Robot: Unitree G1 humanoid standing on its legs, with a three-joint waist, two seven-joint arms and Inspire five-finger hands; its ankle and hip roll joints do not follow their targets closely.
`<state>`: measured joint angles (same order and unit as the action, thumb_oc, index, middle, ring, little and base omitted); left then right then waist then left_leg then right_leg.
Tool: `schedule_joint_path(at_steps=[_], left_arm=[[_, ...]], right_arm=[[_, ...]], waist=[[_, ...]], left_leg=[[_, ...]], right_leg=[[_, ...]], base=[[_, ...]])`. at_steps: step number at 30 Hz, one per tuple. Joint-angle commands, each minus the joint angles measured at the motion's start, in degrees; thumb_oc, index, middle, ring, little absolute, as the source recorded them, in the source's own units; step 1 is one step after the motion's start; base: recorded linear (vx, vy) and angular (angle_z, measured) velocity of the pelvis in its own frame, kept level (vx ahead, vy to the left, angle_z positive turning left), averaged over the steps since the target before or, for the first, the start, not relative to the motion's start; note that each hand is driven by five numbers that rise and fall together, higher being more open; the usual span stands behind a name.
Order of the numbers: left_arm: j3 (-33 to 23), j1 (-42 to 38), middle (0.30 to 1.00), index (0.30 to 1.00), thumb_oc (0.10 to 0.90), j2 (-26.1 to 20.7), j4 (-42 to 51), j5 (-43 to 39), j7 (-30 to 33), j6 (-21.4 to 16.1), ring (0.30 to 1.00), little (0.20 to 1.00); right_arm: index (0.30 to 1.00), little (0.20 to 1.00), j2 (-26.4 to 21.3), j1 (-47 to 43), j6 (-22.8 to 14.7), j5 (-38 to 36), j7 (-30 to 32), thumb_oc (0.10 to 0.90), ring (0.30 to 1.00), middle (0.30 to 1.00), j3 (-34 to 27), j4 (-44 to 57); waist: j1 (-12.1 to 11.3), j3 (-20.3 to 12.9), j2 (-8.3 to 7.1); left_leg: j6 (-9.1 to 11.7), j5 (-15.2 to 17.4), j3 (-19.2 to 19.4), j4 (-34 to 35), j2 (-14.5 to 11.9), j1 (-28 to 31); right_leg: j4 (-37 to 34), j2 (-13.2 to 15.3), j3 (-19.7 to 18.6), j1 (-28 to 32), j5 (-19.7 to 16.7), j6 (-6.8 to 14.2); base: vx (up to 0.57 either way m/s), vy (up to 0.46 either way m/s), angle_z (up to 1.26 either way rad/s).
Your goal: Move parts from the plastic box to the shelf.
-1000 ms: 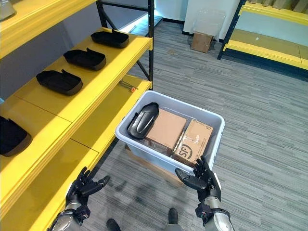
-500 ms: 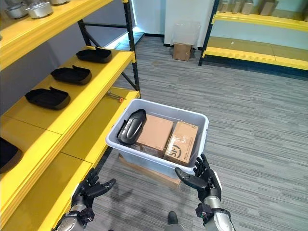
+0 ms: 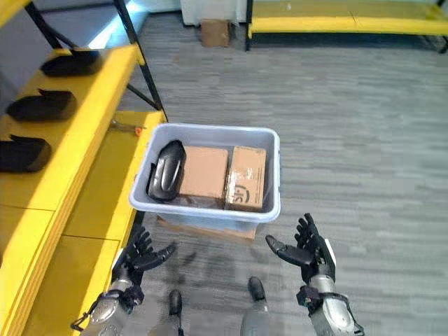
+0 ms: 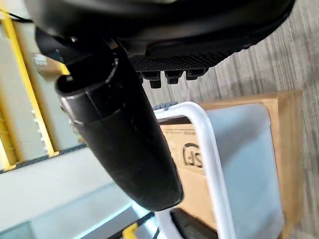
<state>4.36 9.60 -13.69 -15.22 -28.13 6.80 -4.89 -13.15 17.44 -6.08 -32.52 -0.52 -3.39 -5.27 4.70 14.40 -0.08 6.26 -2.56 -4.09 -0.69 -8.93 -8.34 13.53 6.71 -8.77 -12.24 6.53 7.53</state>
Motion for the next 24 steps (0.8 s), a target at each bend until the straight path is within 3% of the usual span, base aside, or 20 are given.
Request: schedule_joint_path(at_steps=[1,3,5,13,16,19,24], left_arm=[[-1.15,0.34,1.0,1.0,0.9,-3.03,7.45,0.35,-1.44,-4.77,1.0,1.0],[-1.67,0.5,1.0,1.0,0.9,-5.17,8.84,1.36,-0.76,-4.83,1.0,1.0],[-2.07,0.06,1.0,1.0,0.9,-6.15,8.97,1.1,0.22,-4.85,1.0,1.0],[-2.12,-0.31,1.0,1.0,0.9,-7.17,9.18,1.45,0.56,-4.31,1.0,1.0],[-1.65,-1.29,1.0,1.0,0.9,-7.65,9.2,1.88,0.38,-4.09,1.0,1.0],[-0.39,-2.34,1.0,1.0,0.9,-8.16,9.47,2.37,-0.18,-3.91,1.0,1.0],[0.79,-4.06,1.0,1.0,0.9,-8.81,9.0,3.09,-0.4,-3.92,1.0,1.0]], right_arm=[[1.0,1.0,-2.63,-0.78,-4.32,0.11,-1.64,0.9,1.0,1.0,-1.13,6.96],[1.0,1.0,-1.68,-2.13,-3.8,-0.12,-2.19,0.9,1.0,1.0,0.41,6.71],[1.0,1.0,-1.07,-3.56,-3.48,-0.46,-2.07,0.9,1.0,1.0,1.88,6.06],[1.0,1.0,0.46,-3.65,-2.89,-2.25,-2.02,0.9,1.0,1.0,1.89,6.81],[1.0,1.0,0.37,-4.44,-3.2,-2.3,-1.86,0.9,1.0,1.0,1.8,6.79],[1.0,1.0,0.45,-5.52,-3.53,-2.49,-1.45,0.9,1.0,1.0,1.91,7.11],[1.0,1.0,0.66,-6.45,-3.86,-2.57,-1.59,0.9,1.0,1.0,2.29,7.16]], waist=[[1.36,-4.78,1.24],[1.14,-5.52,-0.57],[0.85,-6.0,-1.65],[1.19,-7.5,-4.78],[1.27,-7.22,-5.18],[1.28,-7.15,-5.62],[1.97,-5.71,-4.64]], left_leg=[[1.16,-7.92,2.8,4.82,-2.98,-1.39],[-0.9,-5.61,7.0,4.29,-1.67,-0.7],[-1.54,-4.46,9.38,3.71,-0.9,-0.89],[-2.93,-1.79,11.13,2.87,0.65,0.05],[-3.01,-0.9,10.52,0.86,0.81,-0.92],[-4.0,1.22,10.02,-2.36,2.03,-2.63],[-5.74,2.4,9.29,-2.88,3.81,-2.95]], right_leg=[[-13.72,0.53,-0.63,12.5,-2.95,0.58],[-13.79,2.92,-2.81,9.97,-4.94,3.0],[-14.42,4.48,-3.25,8.25,-6.81,4.41],[-15.33,6.28,-2.01,7.31,-9.05,5.98],[-15.24,6.73,-1.23,7.45,-9.05,6.07],[-14.19,8.1,-0.64,7.34,-11.31,6.84],[-6.15,7.6,-2.62,3.66,-16.02,6.94]], base=[[0.21,0.594,-0.95],[0.08,0.483,-1.12],[-0.01,0.233,-1.19],[0.04,0.088,-0.26],[-0.01,0.029,0.17],[0.0,0.109,0.19],[-0.02,0.166,0.06]])
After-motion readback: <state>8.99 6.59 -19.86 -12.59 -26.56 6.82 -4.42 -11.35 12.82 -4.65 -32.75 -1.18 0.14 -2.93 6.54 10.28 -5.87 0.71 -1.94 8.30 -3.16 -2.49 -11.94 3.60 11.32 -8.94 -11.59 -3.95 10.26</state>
